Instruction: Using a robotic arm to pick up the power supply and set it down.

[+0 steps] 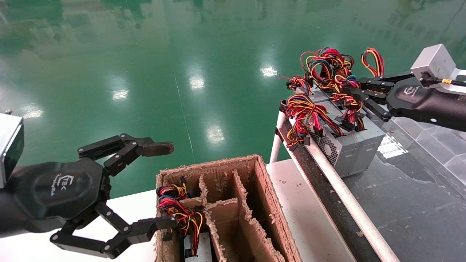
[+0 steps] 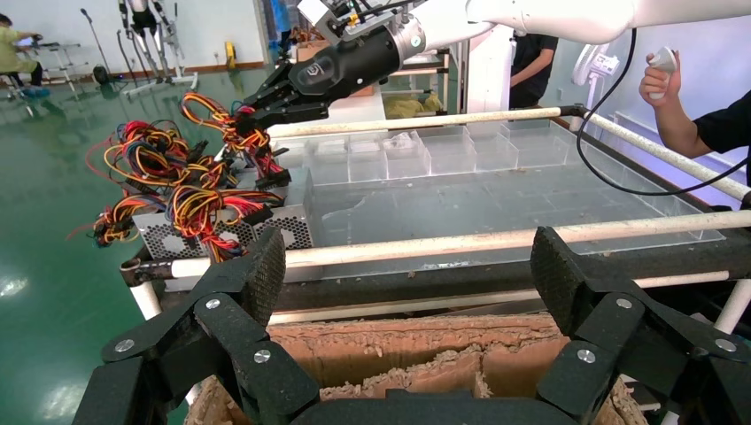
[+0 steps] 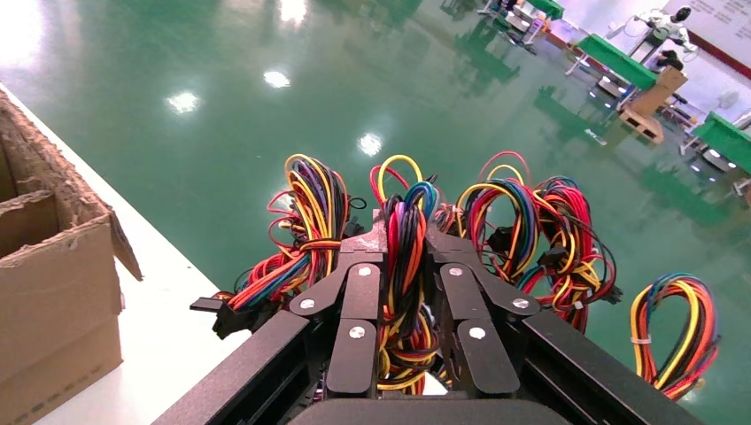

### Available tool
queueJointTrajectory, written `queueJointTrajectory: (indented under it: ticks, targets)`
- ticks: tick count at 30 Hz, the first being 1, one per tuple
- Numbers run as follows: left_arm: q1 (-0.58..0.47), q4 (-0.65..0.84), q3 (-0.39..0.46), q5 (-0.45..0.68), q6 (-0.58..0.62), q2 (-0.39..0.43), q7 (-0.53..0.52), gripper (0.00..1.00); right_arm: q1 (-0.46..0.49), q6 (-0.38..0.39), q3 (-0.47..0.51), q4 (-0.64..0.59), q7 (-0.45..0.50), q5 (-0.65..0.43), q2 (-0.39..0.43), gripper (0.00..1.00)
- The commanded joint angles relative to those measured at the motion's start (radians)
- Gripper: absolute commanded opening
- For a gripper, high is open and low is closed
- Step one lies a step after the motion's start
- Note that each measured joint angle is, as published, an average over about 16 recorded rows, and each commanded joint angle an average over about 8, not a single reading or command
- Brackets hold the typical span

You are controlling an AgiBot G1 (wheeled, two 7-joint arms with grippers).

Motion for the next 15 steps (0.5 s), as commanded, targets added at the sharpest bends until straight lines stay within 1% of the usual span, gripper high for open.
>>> queueJointTrajectory:
  ticks: [1, 10, 15]
  targets:
    - [0.000, 0.000, 0.000, 0.000, 0.000, 0.000, 0.000, 1.00, 0.010, -0.009, -0.004, -0.025, -0.011, -0.004, -0.005, 1.00]
    - [0.000, 0.000, 0.000, 0.000, 0.000, 0.000, 0.000, 1.00, 0.028, -0.015, -0.009, -0.098, -0.047, -0.015, -0.003, 1.00]
    - [0.000, 0.000, 0.000, 0.000, 0.000, 0.000, 0.000, 1.00, 0.043, -0.030, -0.012, -0.123, -0.054, -0.019, 0.002, 1.00]
